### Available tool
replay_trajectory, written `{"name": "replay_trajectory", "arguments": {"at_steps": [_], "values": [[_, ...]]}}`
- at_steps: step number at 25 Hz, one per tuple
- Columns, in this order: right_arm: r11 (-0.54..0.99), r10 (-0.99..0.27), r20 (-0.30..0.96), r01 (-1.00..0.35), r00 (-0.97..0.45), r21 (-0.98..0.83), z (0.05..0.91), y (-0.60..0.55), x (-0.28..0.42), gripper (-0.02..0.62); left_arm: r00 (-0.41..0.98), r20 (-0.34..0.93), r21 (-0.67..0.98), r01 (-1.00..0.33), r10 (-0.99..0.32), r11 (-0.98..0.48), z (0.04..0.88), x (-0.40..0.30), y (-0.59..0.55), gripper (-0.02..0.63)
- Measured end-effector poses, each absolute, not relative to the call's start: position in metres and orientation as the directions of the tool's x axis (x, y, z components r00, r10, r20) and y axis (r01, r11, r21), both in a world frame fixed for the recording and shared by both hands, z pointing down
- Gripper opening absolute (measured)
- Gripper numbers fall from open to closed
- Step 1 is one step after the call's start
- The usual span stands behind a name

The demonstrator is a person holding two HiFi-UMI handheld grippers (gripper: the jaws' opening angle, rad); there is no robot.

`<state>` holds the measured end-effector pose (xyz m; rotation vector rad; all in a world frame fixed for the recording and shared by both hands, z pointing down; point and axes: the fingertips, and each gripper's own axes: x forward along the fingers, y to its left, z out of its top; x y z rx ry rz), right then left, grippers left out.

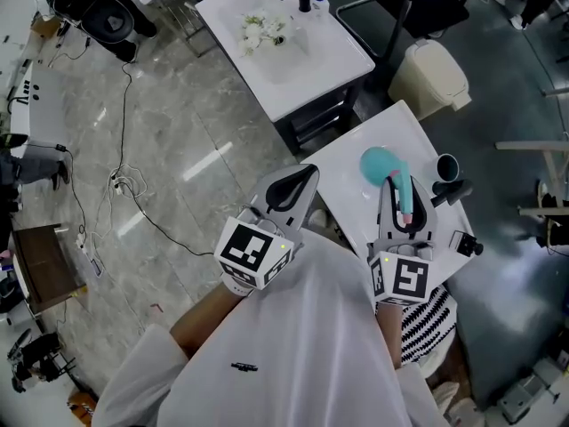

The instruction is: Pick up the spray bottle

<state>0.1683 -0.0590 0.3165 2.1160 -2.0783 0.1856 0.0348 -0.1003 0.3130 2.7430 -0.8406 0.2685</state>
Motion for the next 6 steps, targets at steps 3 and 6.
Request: {"name": "replay_trajectory", "arguments": {"at_steps": [3,6], "values": [[-0.01,-0.977,0.211,-0.999,0.016,0.03,0.3186,-0.0606,0.1668,0.121,0.812,0.253,0.191,-0.575,-0.526,-0.795,0.3154,0.0326,-0.1008,0.003],[-0.005,-0.976,0.217,-0.999,0.012,0.033,0.3207,-0.062,0.1664,0.12,0.809,0.257,0.194,-0.579,-0.529,-0.792,0.3182,0.0321,-0.1016,0.005]]}}
